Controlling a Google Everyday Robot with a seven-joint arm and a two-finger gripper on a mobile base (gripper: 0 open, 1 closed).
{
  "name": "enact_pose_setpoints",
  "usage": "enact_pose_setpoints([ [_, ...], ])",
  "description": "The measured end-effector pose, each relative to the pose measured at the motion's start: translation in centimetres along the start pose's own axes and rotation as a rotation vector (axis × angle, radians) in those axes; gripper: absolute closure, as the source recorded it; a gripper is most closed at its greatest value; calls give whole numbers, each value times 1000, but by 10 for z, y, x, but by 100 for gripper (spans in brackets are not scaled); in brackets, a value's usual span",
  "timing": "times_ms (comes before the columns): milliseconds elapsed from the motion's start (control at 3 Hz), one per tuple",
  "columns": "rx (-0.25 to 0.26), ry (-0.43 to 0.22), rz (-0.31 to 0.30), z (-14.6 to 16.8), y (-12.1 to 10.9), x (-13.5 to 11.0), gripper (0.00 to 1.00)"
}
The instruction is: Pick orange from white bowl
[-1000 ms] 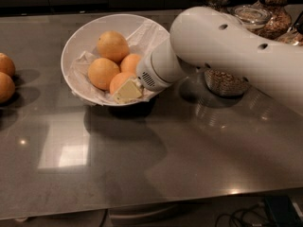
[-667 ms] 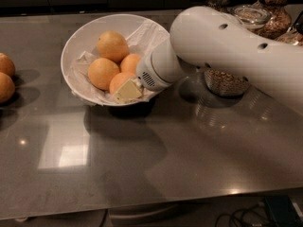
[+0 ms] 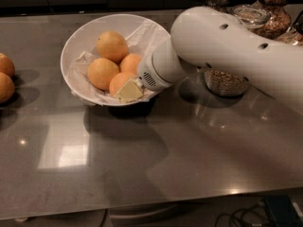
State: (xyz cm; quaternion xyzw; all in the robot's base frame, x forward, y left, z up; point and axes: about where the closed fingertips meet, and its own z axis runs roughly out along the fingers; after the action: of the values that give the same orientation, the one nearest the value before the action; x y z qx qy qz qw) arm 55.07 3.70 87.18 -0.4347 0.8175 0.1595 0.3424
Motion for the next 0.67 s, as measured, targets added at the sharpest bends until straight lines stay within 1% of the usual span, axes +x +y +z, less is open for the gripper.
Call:
enact_pose_setpoints([
  [667, 0, 0, 0, -2, -1, 2, 58],
])
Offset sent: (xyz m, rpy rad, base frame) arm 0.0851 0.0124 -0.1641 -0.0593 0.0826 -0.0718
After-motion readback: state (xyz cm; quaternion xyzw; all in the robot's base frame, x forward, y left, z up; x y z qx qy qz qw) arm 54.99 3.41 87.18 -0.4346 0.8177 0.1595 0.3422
